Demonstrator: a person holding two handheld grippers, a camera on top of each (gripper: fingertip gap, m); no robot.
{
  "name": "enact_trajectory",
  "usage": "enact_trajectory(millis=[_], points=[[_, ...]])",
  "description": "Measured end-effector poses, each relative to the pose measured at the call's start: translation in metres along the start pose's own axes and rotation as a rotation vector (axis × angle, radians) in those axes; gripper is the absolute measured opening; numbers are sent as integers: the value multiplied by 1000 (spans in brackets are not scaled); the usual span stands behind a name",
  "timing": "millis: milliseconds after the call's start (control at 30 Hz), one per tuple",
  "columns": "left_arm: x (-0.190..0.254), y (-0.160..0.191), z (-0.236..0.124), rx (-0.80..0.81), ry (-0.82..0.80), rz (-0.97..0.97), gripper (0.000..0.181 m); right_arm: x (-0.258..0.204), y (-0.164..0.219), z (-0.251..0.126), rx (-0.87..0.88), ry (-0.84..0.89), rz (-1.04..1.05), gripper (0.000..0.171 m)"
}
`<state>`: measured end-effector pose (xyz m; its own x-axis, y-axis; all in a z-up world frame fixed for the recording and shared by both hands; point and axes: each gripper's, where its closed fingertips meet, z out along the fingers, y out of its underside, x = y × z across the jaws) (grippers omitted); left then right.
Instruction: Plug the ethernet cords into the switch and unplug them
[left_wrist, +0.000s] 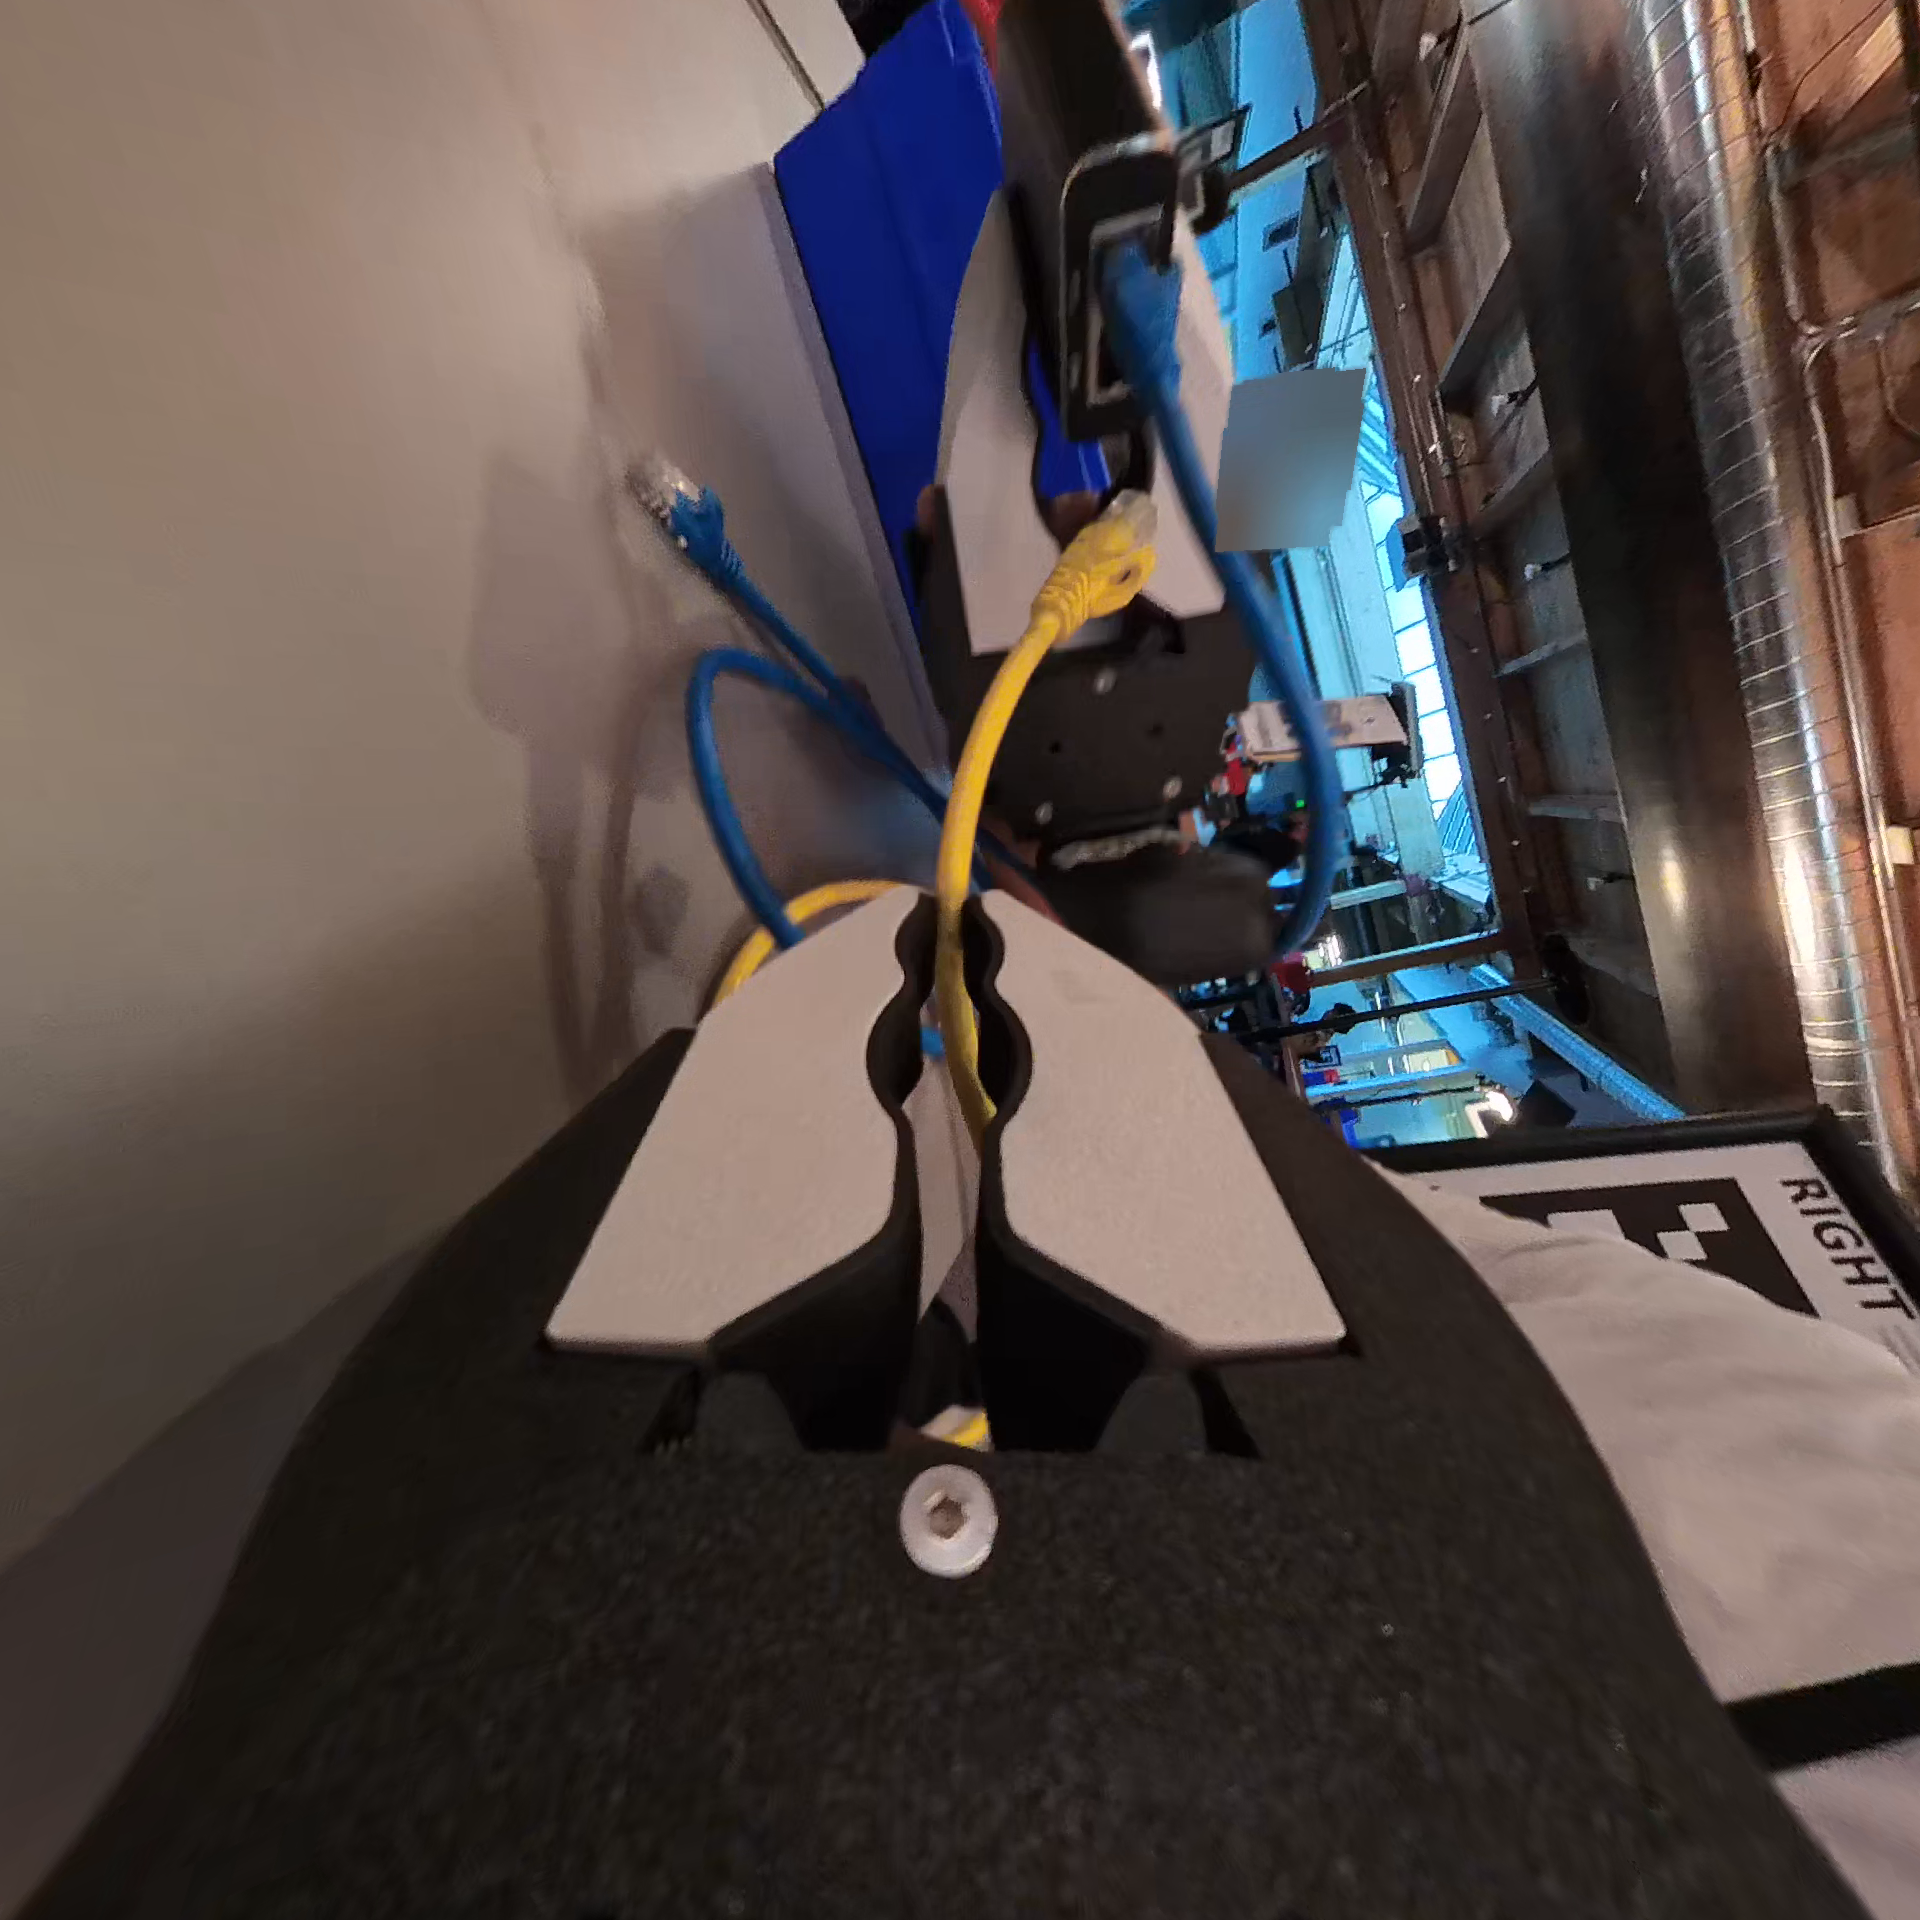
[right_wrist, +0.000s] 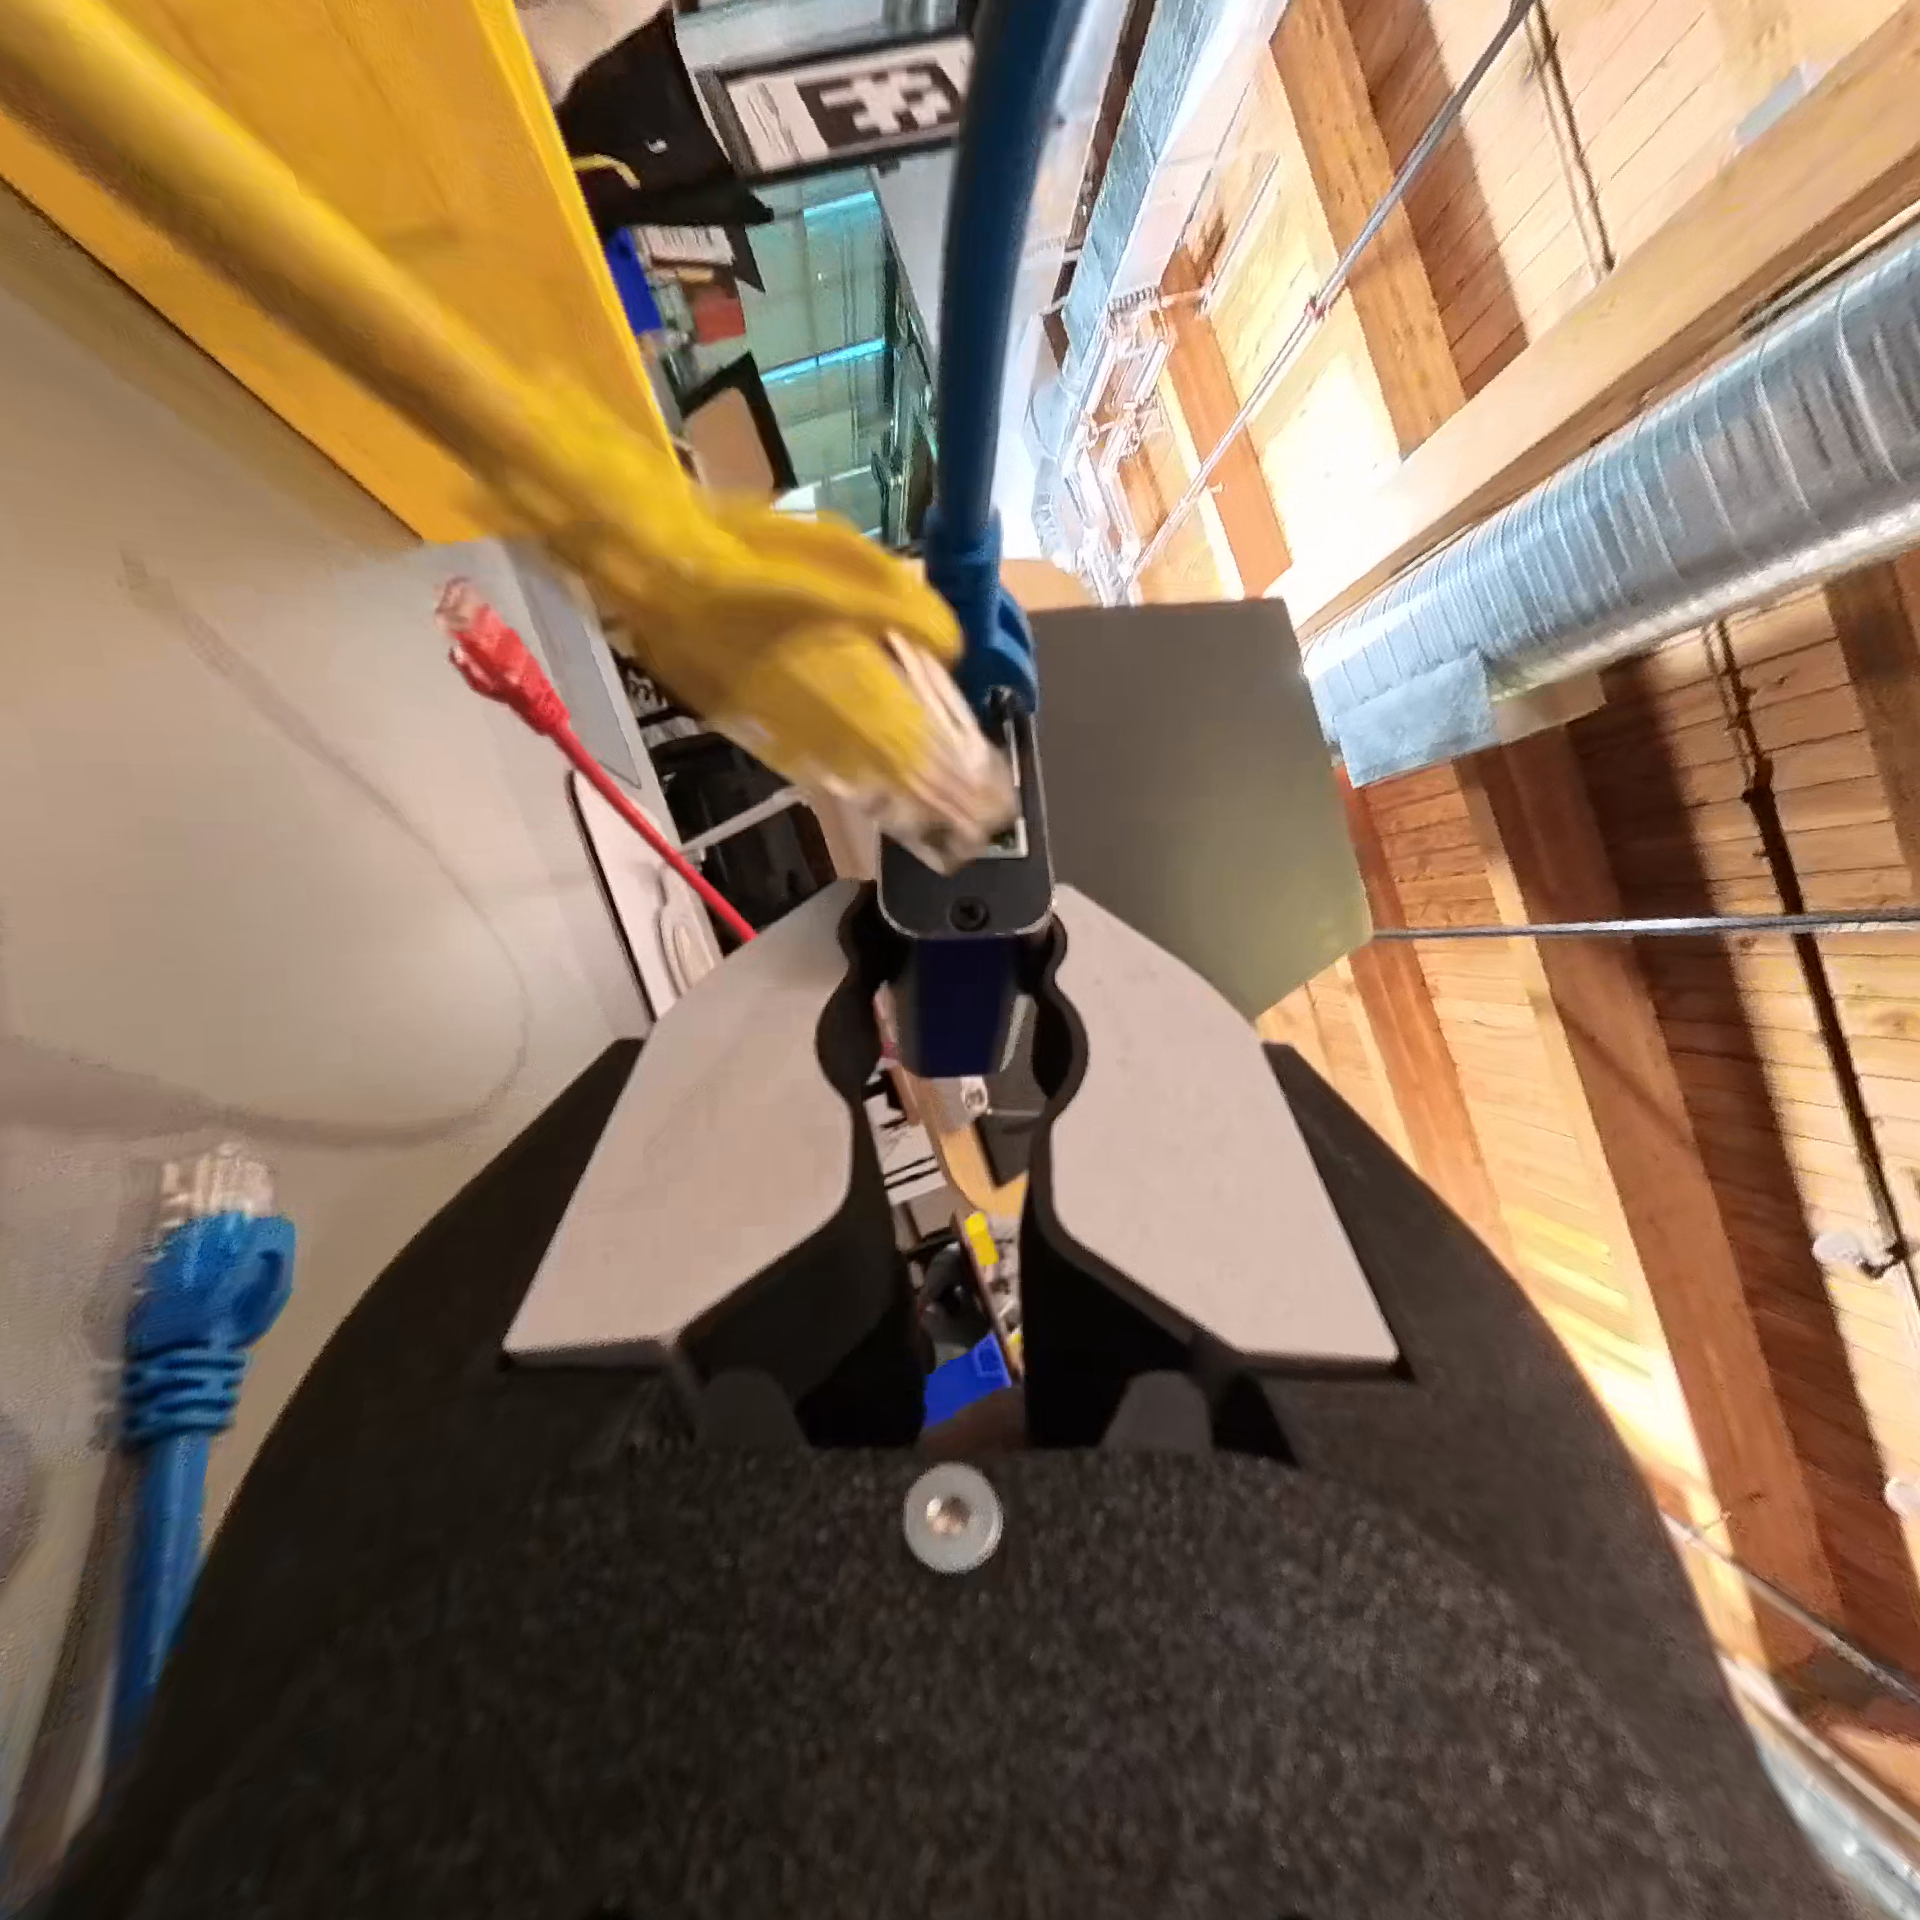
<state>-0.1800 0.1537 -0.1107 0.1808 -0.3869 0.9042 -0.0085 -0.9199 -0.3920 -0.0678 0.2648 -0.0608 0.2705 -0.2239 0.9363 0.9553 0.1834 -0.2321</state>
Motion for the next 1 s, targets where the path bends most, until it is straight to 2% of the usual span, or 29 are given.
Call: enact_trajectory(millis=[167,367,1000], points=[[5,-14,2,46,23,-56,4,-7,-11,-3,38,11,-65,26],[-6,-13,1,50,-29,-100,4,-8,-11,-3,44,9,-77,26],[-10,-17,2,165,-41,-190,4,-16,-9,0,35,-18,-115,26]])
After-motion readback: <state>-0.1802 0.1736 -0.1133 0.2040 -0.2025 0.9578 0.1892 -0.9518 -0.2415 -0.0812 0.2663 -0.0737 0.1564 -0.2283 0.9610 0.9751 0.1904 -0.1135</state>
